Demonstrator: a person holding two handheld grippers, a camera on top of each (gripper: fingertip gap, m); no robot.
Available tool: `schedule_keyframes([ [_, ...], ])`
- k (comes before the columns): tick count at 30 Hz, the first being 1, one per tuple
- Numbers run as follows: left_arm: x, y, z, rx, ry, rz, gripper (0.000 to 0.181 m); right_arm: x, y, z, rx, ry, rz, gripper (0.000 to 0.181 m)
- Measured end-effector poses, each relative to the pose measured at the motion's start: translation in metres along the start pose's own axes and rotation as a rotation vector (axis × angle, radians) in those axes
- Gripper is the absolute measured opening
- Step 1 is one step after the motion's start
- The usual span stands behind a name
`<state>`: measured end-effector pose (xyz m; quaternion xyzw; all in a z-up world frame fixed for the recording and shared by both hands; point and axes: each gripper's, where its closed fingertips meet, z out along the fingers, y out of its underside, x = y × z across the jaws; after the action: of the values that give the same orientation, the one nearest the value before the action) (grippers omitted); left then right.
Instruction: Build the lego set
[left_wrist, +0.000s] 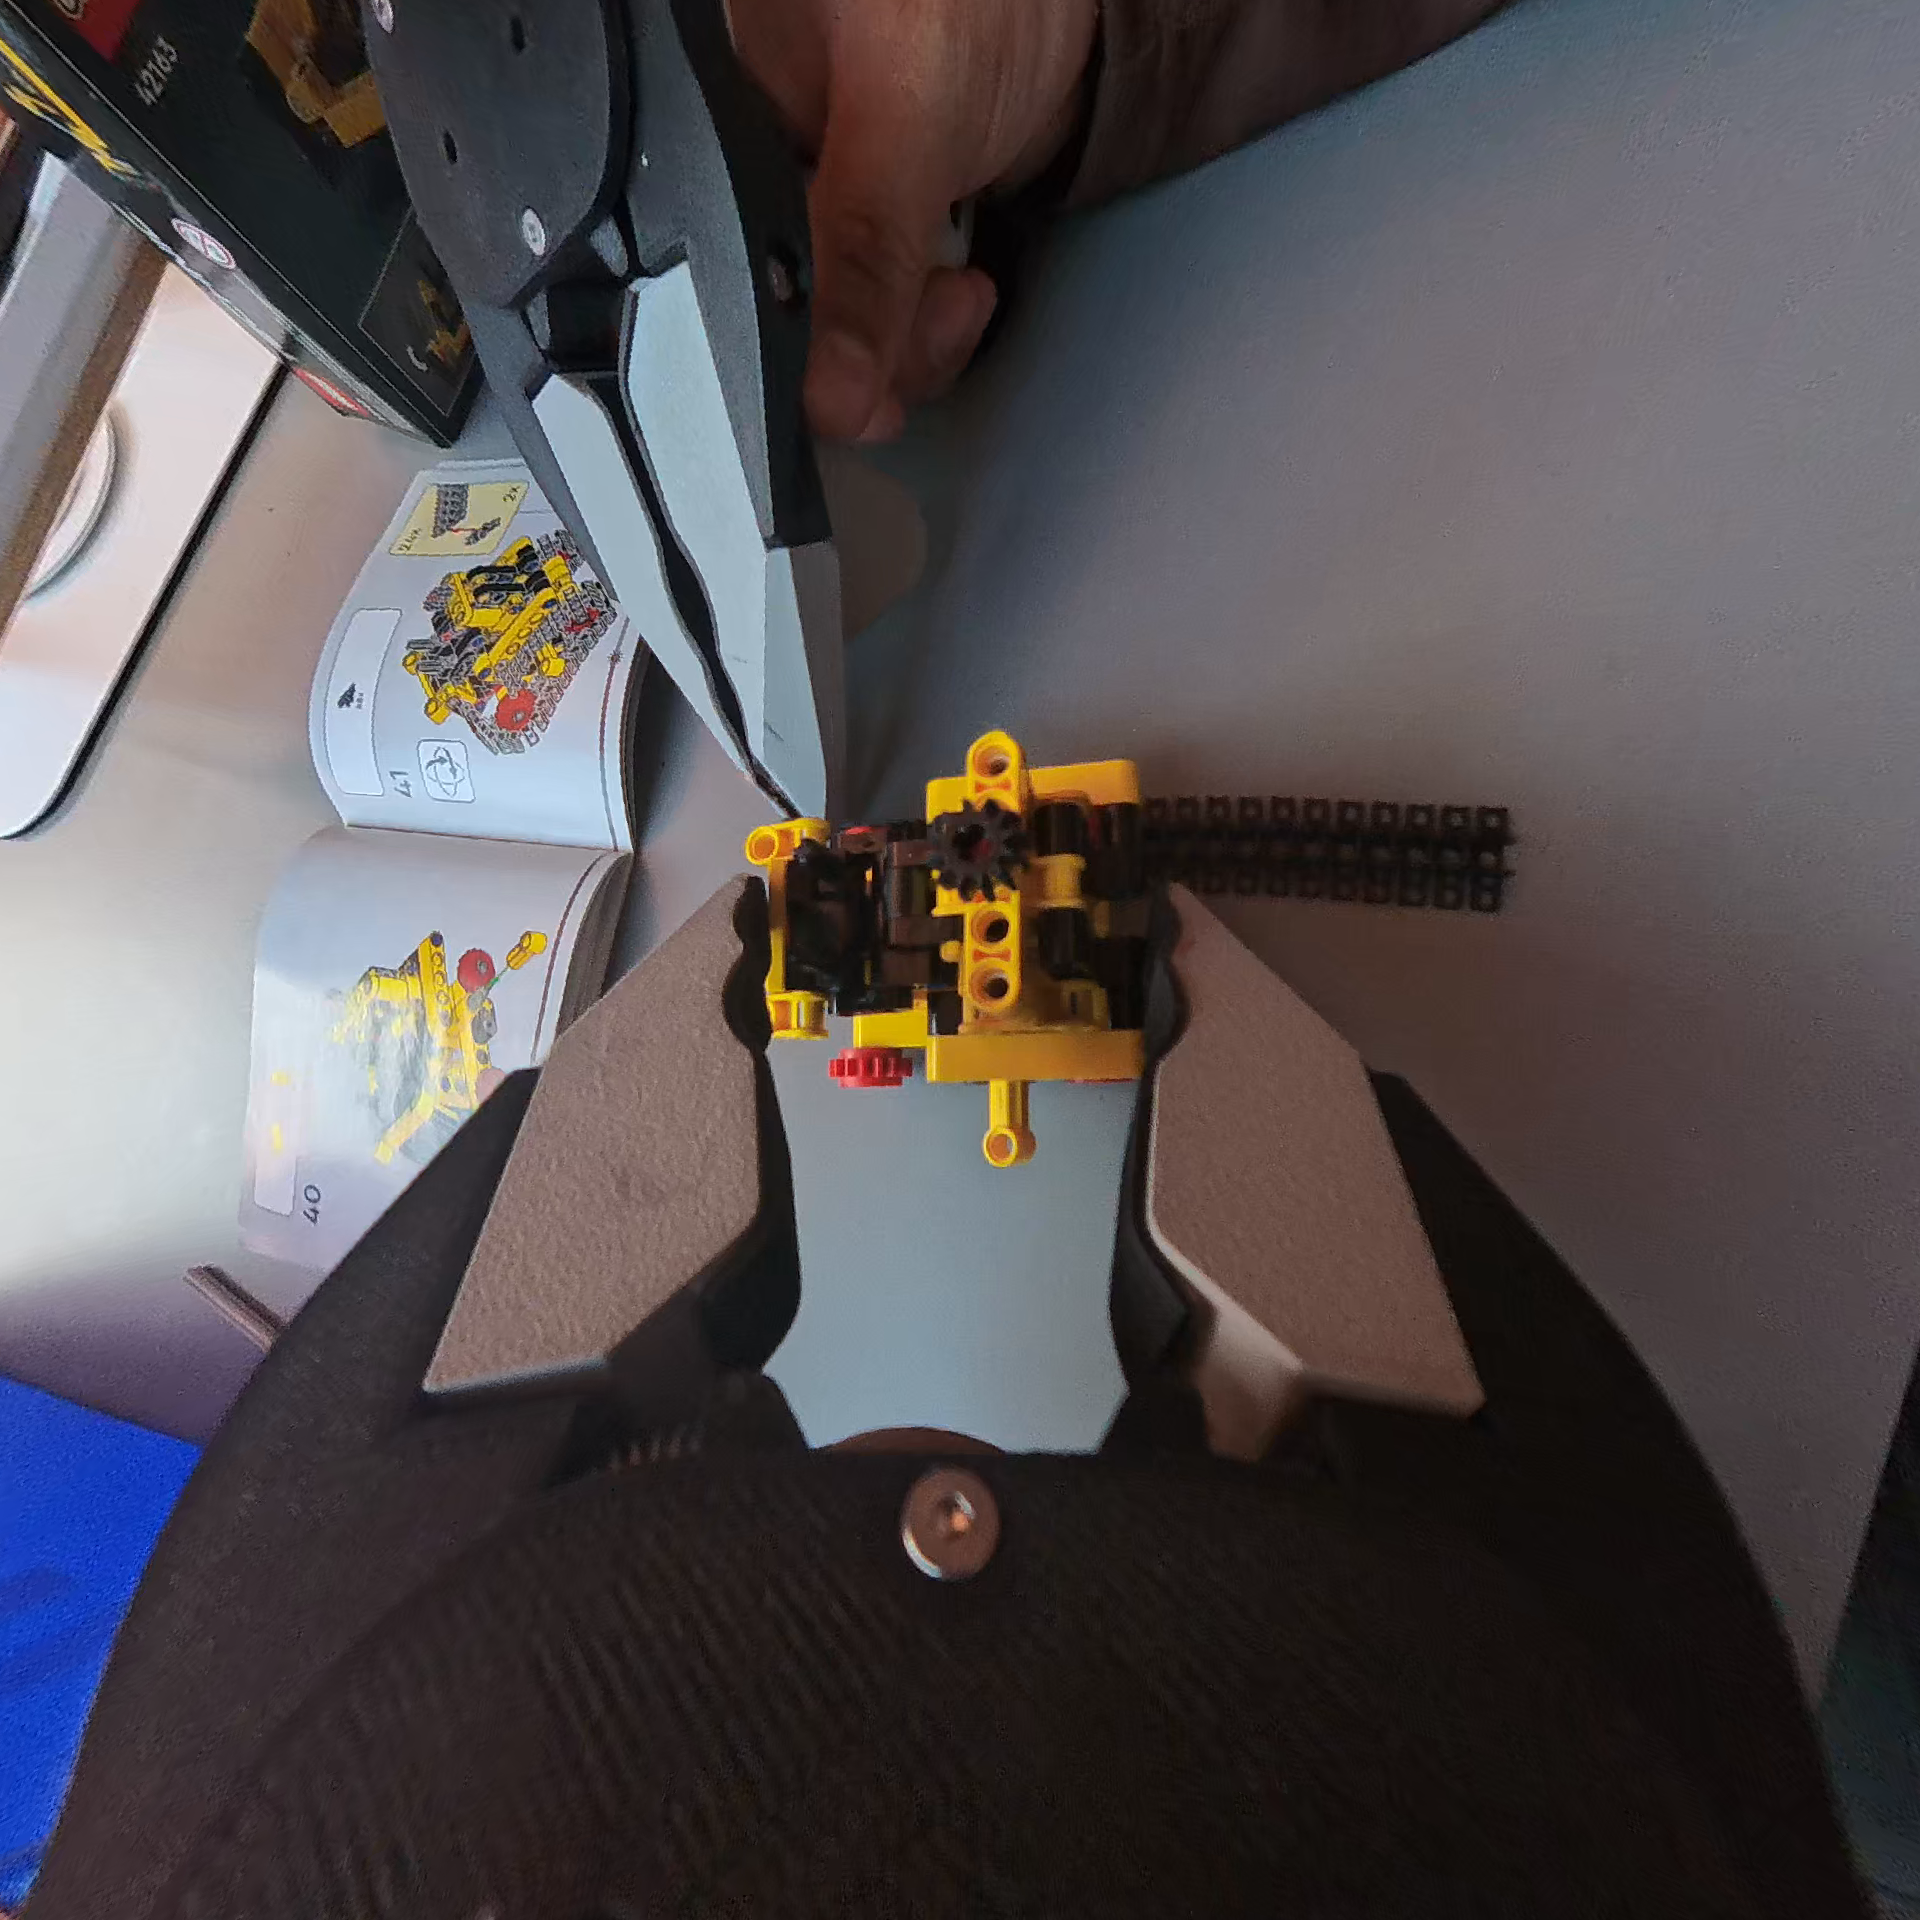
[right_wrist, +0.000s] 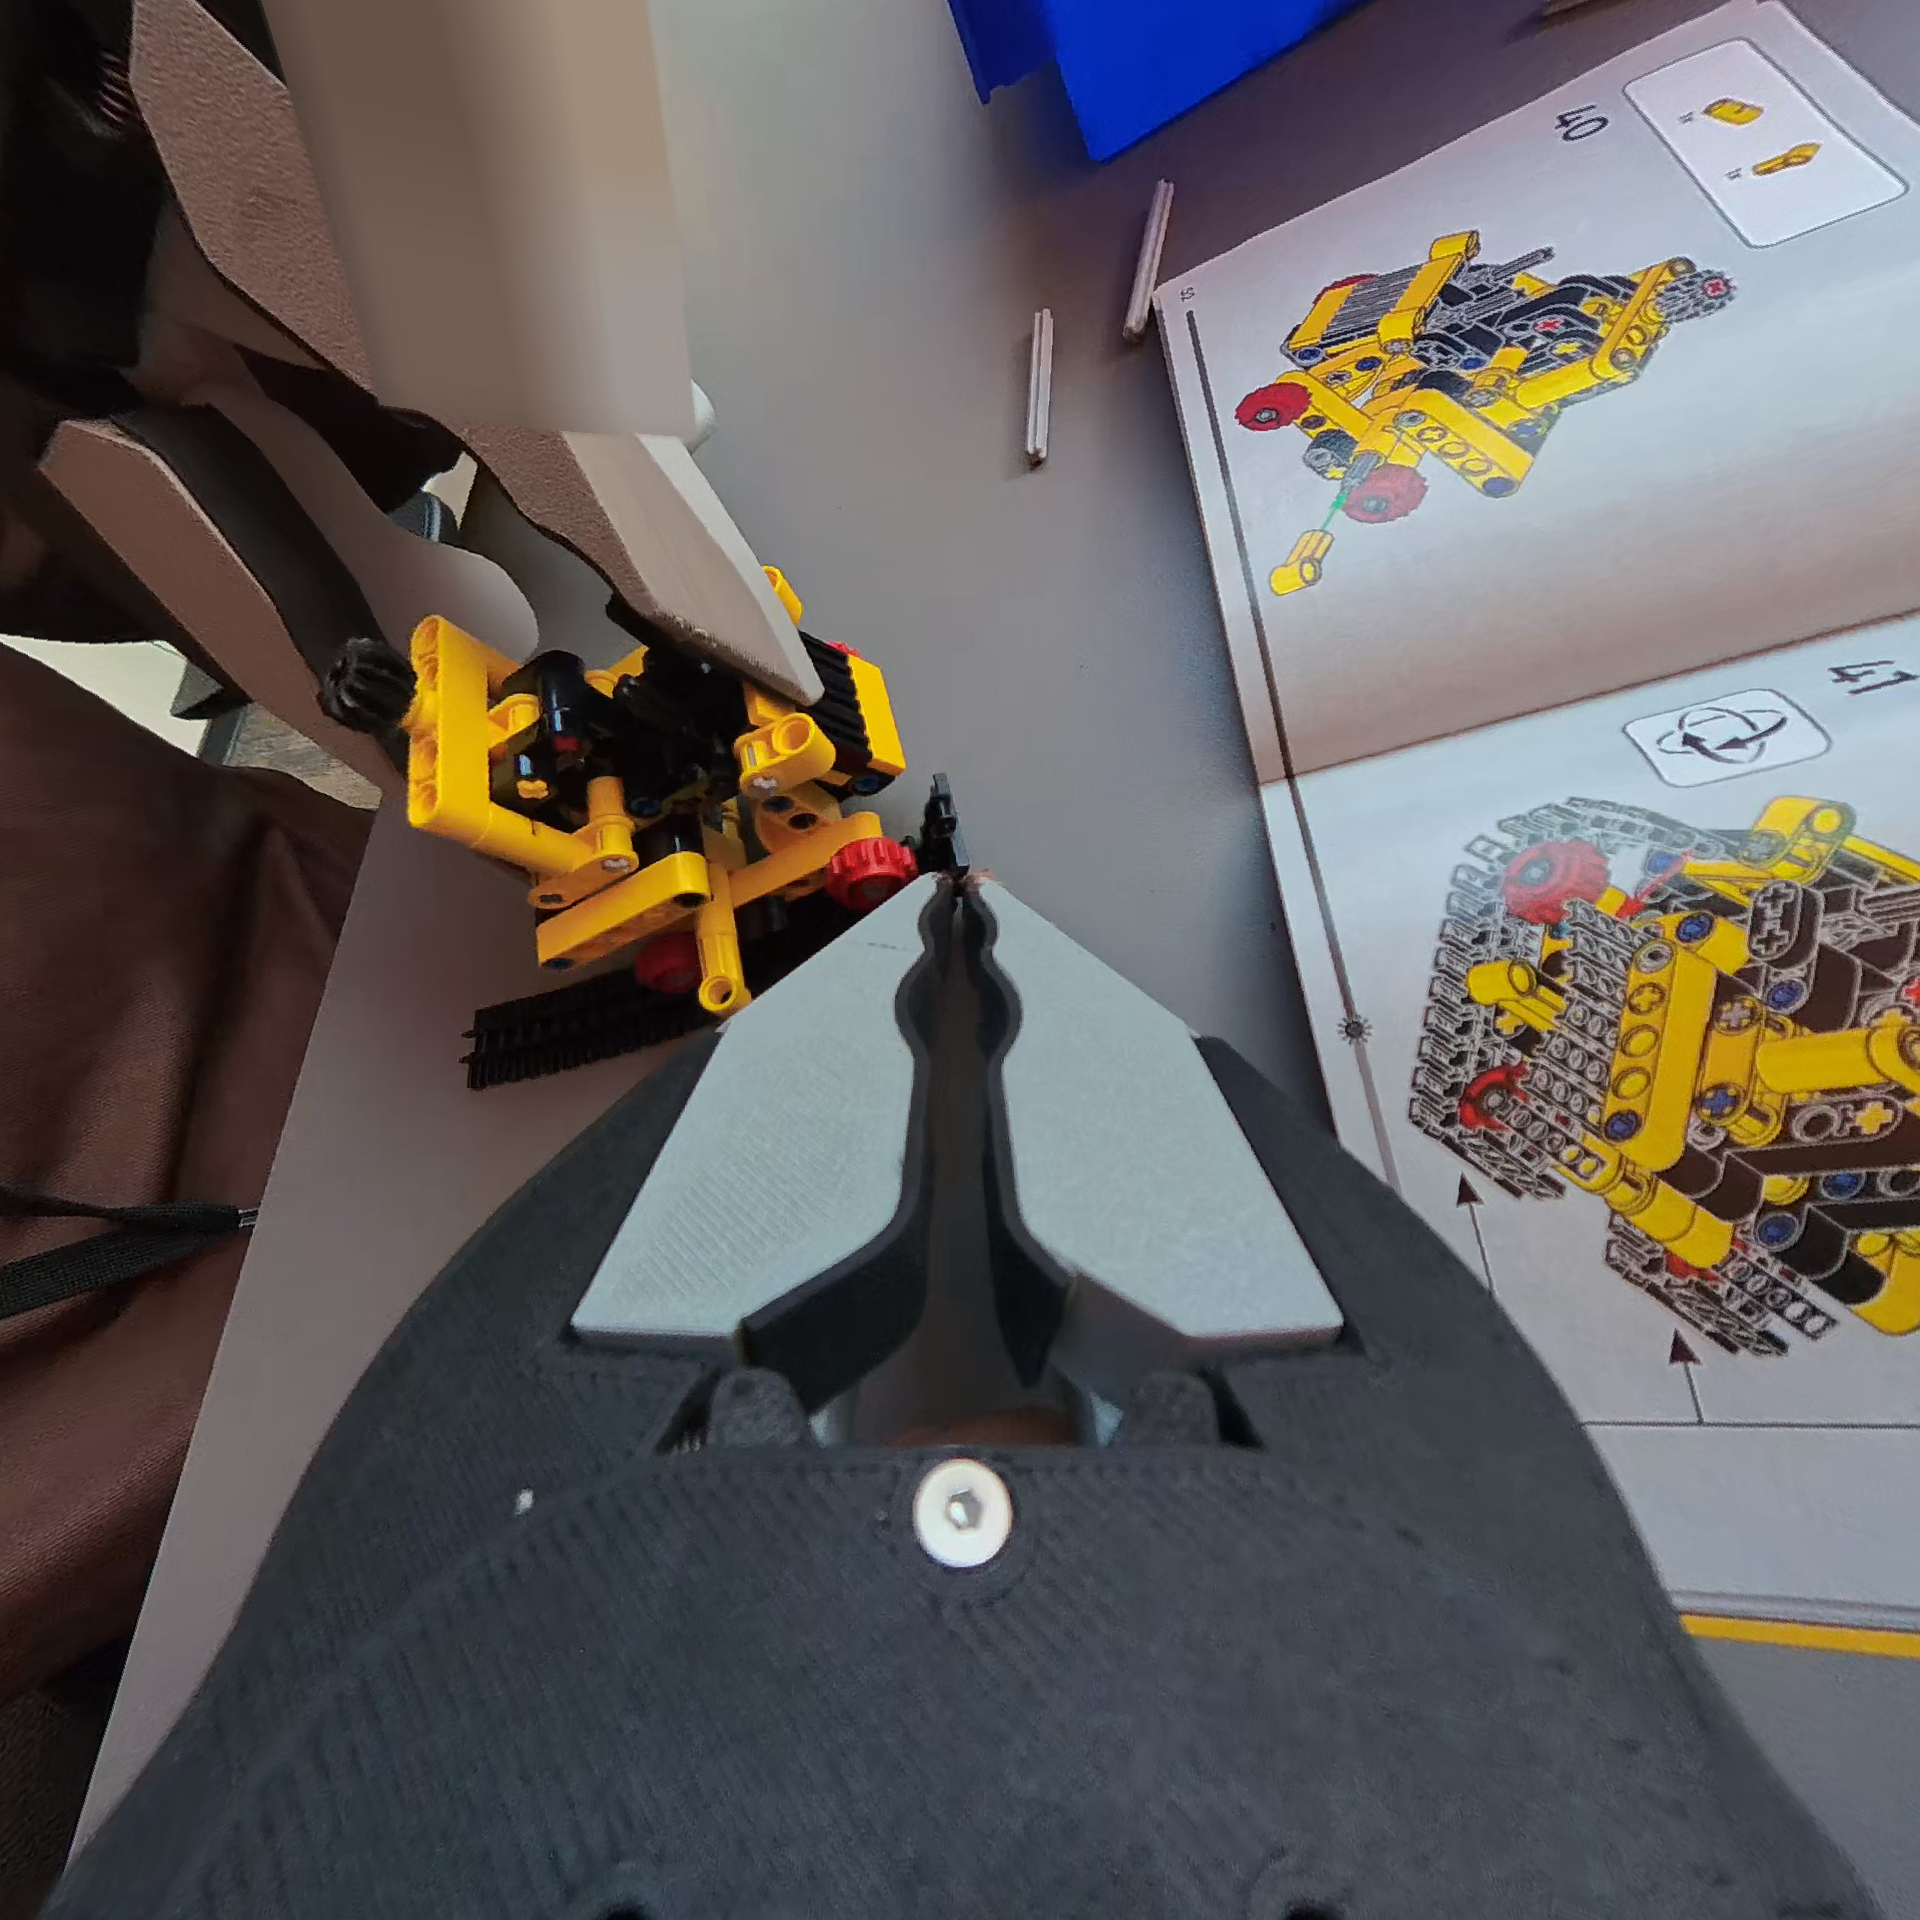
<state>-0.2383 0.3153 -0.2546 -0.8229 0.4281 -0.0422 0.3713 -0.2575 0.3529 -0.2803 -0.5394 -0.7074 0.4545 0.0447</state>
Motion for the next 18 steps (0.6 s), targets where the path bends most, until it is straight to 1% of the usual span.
schedule_keyframes([
  [12,0.0002,0.0048,-0.0005,-0.013,0.011,0.005,0.07,0.0,0.0003,0.0001,-0.002,0.002,-0.001,0.0],
  [18,-0.0001,0.0058,0.0002,-0.042,-0.003,0.025,0.071,0.0,0.0002,0.0,-0.002,0.004,-0.002,0.0],
])
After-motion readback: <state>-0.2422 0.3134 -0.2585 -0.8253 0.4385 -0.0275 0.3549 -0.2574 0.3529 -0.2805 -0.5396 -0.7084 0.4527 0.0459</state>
